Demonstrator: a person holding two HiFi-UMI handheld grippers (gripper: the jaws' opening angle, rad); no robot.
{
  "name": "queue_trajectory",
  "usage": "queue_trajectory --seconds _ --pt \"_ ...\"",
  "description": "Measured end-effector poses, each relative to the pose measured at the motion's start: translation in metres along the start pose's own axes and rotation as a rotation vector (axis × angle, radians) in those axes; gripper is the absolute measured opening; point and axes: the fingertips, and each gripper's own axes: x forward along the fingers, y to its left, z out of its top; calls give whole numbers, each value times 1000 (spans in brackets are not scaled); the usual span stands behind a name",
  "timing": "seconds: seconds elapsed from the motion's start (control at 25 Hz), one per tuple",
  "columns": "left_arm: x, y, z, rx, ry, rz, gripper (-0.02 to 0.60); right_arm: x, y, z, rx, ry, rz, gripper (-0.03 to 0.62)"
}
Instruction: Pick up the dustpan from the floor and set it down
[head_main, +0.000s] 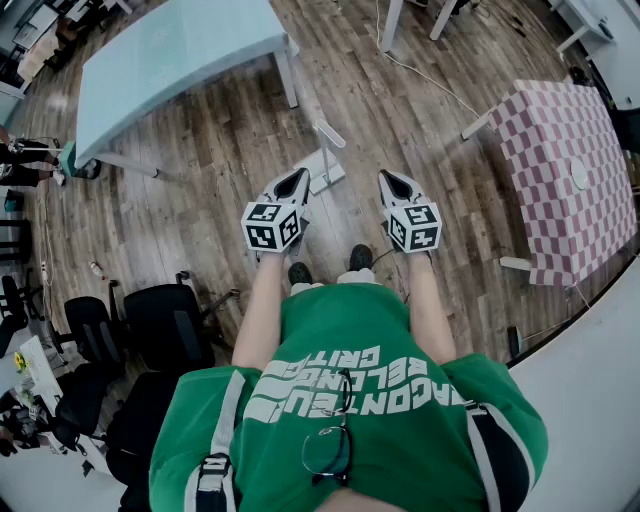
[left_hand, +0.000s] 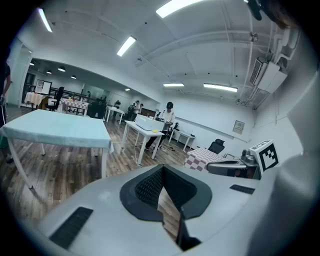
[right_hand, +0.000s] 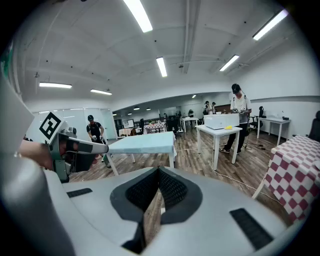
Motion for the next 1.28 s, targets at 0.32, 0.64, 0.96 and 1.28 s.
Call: queue_trajectory --seconds 0.32,0.64,0.96,1.28 --pt "14 -7 1 1 2 14 3 3 -16 0 8 0 17 8" --pt "39 -25 1 -5 -6 37 3 1 -49 -2 17 -2 48 8" --pt "66 -57 -8 -13 -14 62 3 -6 -89 -11 -1 23 79 8" --pt "78 -72 -18 -12 10 86 3 -7 -103 -27 8 55 118 8"
